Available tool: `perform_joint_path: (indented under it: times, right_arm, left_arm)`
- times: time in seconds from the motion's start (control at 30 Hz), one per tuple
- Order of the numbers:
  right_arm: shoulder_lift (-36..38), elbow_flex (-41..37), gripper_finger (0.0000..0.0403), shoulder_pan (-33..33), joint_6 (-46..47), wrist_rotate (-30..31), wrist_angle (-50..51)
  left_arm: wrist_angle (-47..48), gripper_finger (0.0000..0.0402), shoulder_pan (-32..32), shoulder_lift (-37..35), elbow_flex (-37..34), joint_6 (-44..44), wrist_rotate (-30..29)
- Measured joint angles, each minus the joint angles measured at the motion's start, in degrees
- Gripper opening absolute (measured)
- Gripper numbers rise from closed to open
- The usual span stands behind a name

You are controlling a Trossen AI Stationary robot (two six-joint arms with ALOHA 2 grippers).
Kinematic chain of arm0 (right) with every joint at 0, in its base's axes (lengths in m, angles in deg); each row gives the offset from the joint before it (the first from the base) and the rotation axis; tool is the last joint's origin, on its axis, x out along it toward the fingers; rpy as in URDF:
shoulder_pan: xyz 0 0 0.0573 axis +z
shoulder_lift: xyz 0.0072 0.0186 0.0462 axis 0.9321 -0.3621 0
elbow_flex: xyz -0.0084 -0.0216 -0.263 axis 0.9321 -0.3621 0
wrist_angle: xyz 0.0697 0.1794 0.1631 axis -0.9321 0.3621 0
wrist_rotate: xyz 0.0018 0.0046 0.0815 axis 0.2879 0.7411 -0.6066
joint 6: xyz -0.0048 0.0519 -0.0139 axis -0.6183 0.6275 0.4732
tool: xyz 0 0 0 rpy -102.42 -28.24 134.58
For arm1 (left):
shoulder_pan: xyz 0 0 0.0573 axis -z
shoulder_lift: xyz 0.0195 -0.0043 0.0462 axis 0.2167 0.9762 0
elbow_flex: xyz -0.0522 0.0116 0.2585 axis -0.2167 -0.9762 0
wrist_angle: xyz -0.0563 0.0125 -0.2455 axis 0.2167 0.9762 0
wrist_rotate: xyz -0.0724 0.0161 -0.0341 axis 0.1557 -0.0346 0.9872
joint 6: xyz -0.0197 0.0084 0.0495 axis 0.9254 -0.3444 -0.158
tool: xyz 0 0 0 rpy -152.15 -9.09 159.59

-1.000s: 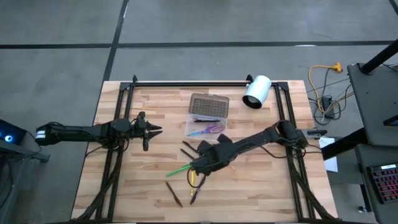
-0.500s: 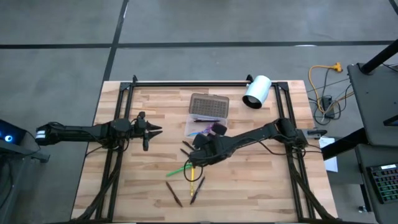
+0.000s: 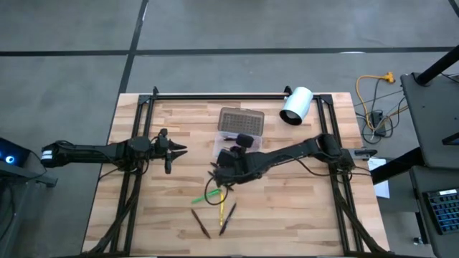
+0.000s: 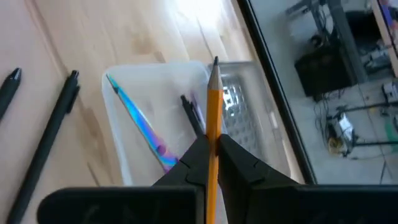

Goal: Pick & place school supplies into a supply box
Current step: Put the orange pencil into the supply box

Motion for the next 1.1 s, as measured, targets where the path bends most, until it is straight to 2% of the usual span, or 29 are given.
perform_joint_path:
  times: [0.43,0.63,1.1]
  right_arm:
    - [-3.7,-0.2,0.0012,-5.9,-11.5,-4.5,-5.8]
    - [-5.7,0.0,0.0012,-8.2,-14.1,-7.3,-7.5]
    - [-5.6,-0.2,0.0012,-8.6,-16.0,-7.6,-7.8]
  left_arm:
    - [0.0,0.0069,0.0,0.0,0.0,0.0,0.0]
    - [0.0,0.0069,0.0,0.0,0.0,0.0,0.0]
    - [0.0,0.0069,0.0,0.0,0.0,0.0,0.0]
